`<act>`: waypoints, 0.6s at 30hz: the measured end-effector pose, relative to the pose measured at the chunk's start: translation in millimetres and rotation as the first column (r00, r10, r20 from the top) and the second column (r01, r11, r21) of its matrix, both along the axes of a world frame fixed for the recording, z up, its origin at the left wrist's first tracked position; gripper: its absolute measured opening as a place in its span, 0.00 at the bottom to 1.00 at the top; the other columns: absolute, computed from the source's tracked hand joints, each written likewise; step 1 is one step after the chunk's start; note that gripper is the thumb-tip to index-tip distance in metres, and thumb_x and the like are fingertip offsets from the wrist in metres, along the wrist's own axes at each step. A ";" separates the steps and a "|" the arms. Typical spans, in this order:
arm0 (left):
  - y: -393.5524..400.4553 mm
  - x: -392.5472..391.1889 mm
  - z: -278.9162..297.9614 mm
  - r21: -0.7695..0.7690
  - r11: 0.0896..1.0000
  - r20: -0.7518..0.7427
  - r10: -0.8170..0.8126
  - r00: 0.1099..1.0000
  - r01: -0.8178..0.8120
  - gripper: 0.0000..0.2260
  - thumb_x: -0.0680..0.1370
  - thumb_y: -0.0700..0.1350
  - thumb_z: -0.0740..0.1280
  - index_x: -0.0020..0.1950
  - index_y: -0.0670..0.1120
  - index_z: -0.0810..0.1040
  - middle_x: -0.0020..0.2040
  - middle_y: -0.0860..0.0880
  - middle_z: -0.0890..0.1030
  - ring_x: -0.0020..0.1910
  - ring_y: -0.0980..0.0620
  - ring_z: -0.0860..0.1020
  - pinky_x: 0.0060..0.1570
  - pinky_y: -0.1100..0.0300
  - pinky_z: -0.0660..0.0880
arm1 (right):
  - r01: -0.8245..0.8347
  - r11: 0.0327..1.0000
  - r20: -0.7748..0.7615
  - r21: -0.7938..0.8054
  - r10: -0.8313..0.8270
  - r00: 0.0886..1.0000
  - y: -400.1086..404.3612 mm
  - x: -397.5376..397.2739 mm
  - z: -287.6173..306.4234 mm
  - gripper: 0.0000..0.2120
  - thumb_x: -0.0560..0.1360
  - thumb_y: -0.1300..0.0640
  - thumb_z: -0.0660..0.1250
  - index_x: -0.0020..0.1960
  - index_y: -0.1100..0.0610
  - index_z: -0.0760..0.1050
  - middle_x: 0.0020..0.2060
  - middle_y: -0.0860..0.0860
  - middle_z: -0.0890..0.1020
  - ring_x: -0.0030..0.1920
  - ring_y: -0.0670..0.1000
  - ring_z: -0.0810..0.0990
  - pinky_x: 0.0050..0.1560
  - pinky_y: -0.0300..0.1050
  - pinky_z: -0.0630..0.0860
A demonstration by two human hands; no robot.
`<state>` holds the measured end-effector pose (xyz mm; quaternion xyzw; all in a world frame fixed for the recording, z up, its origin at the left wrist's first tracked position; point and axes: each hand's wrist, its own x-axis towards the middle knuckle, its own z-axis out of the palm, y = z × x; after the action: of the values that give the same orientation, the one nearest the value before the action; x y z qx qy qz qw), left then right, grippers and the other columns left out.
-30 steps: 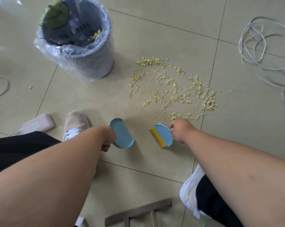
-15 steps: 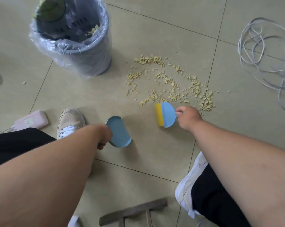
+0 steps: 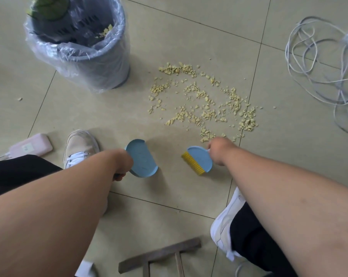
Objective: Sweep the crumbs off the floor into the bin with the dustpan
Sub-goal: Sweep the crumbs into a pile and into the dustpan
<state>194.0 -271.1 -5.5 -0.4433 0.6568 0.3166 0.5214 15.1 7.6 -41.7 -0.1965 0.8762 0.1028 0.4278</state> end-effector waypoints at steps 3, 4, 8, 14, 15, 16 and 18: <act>0.6 0.4 -3.4 -0.006 1.000 -0.018 -0.010 1.000 0.010 0.08 0.81 0.38 0.51 0.53 0.38 0.68 0.29 0.45 0.71 0.17 0.52 0.65 0.21 0.69 0.66 | 0.169 0.985 -0.169 -0.043 -0.174 0.970 12.2 -32.4 3.5 0.10 0.75 0.62 0.69 0.56 0.57 0.81 0.51 0.57 0.83 0.47 0.58 0.81 0.48 0.46 0.80; 0.8 0.2 -3.1 -0.008 1.000 -0.019 -0.003 1.000 0.003 0.08 0.81 0.38 0.51 0.51 0.39 0.68 0.29 0.45 0.71 0.18 0.51 0.65 0.22 0.69 0.66 | 0.206 0.977 -0.209 -0.053 -0.213 0.954 15.1 -40.9 4.9 0.10 0.75 0.61 0.69 0.56 0.57 0.81 0.51 0.57 0.83 0.46 0.58 0.80 0.47 0.45 0.78; 0.8 -0.4 -6.3 -0.021 0.999 -0.028 0.030 0.999 -0.031 0.07 0.80 0.37 0.52 0.50 0.39 0.68 0.30 0.44 0.72 0.19 0.51 0.66 0.22 0.68 0.66 | 0.301 0.950 -0.248 -0.085 -0.313 0.917 21.6 -56.0 7.5 0.11 0.77 0.61 0.66 0.58 0.57 0.80 0.55 0.58 0.82 0.48 0.59 0.79 0.46 0.44 0.74; 5.0 -1.5 -5.6 -0.032 0.998 -0.058 0.050 0.997 -0.052 0.07 0.80 0.35 0.52 0.50 0.38 0.69 0.31 0.42 0.72 0.23 0.49 0.67 0.27 0.61 0.66 | 0.523 0.820 -0.104 -0.233 -0.556 0.825 10.1 -15.2 5.1 0.06 0.77 0.59 0.64 0.50 0.56 0.79 0.51 0.58 0.83 0.50 0.60 0.79 0.46 0.43 0.72; 3.7 -0.4 -8.7 -0.045 0.997 -0.059 0.054 0.997 -0.057 0.07 0.80 0.35 0.53 0.50 0.38 0.69 0.31 0.42 0.73 0.22 0.49 0.68 0.26 0.61 0.66 | 0.532 0.810 -0.097 -0.247 -0.567 0.818 5.4 -6.1 4.0 0.08 0.77 0.59 0.64 0.53 0.57 0.80 0.52 0.58 0.82 0.52 0.60 0.80 0.47 0.43 0.71; 2.5 0.2 -8.9 -0.061 0.995 -0.065 0.072 0.995 -0.076 0.06 0.80 0.35 0.53 0.49 0.38 0.70 0.30 0.42 0.73 0.21 0.49 0.68 0.24 0.62 0.67 | 0.531 0.806 -0.090 -0.262 -0.568 0.818 -0.6 2.0 4.7 0.10 0.77 0.59 0.63 0.56 0.57 0.80 0.54 0.57 0.82 0.54 0.61 0.80 0.48 0.43 0.72; 2.8 0.5 -5.6 -0.058 0.980 -0.063 0.185 0.981 -0.189 0.09 0.81 0.34 0.54 0.43 0.39 0.70 0.29 0.42 0.73 0.17 0.50 0.68 0.22 0.64 0.67 | 0.520 0.802 -0.047 -0.293 -0.556 0.830 -14.4 14.2 4.7 0.10 0.77 0.58 0.63 0.55 0.55 0.79 0.53 0.55 0.82 0.53 0.59 0.80 0.47 0.43 0.72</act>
<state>194.5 -268.3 -11.1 -0.5101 0.6366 0.3558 0.4560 29.3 -6.8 -37.0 0.0118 0.9274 -0.1296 0.3506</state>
